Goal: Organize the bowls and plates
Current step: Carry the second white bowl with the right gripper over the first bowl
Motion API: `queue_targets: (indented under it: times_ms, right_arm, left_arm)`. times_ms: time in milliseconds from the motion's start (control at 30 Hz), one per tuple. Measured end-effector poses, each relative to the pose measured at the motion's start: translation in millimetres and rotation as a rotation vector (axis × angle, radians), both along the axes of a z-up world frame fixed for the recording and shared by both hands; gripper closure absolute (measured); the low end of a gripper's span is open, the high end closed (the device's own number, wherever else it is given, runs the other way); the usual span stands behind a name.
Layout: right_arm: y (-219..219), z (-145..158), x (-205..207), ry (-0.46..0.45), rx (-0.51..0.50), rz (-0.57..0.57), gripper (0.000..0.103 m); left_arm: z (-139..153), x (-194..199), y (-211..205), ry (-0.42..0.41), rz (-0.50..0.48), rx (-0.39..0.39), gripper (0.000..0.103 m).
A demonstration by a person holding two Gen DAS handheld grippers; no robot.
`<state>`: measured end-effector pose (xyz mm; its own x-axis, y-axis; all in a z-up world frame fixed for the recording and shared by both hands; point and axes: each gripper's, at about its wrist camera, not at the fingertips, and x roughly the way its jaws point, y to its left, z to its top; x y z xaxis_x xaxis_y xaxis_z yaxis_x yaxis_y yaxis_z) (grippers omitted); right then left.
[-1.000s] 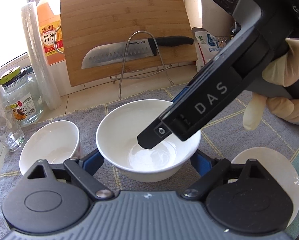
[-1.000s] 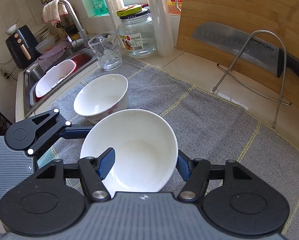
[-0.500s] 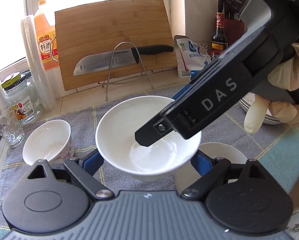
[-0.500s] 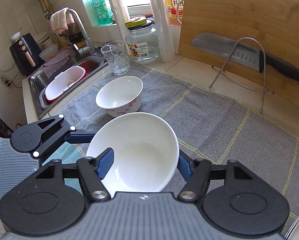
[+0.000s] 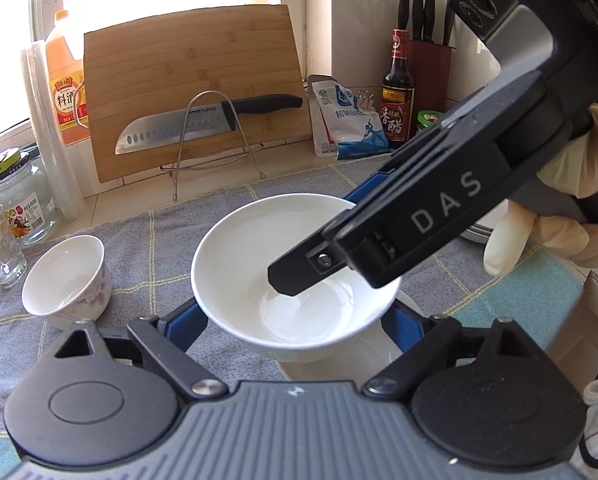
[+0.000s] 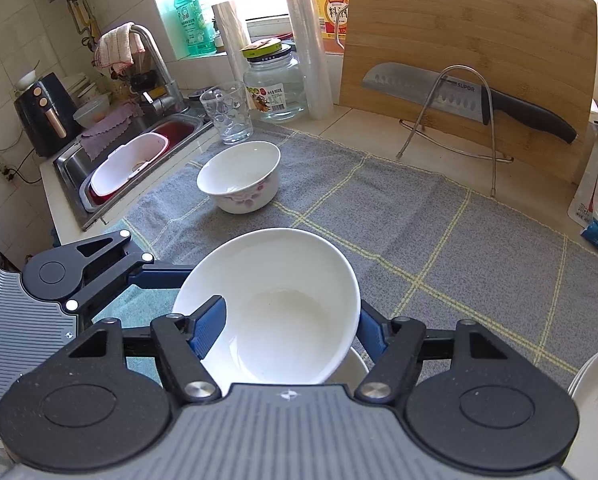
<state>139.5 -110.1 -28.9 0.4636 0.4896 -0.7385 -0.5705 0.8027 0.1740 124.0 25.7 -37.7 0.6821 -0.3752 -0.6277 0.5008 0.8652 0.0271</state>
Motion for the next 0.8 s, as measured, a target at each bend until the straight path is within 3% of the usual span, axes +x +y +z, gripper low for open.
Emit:
queue_targets:
  times_ms: [800]
  right_arm:
    - [-21, -23, -22, 0.065, -0.021, -0.063, 0.028]
  left_arm:
    - [-12, -13, -19, 0.074, -0.096, 0.018, 0.011]
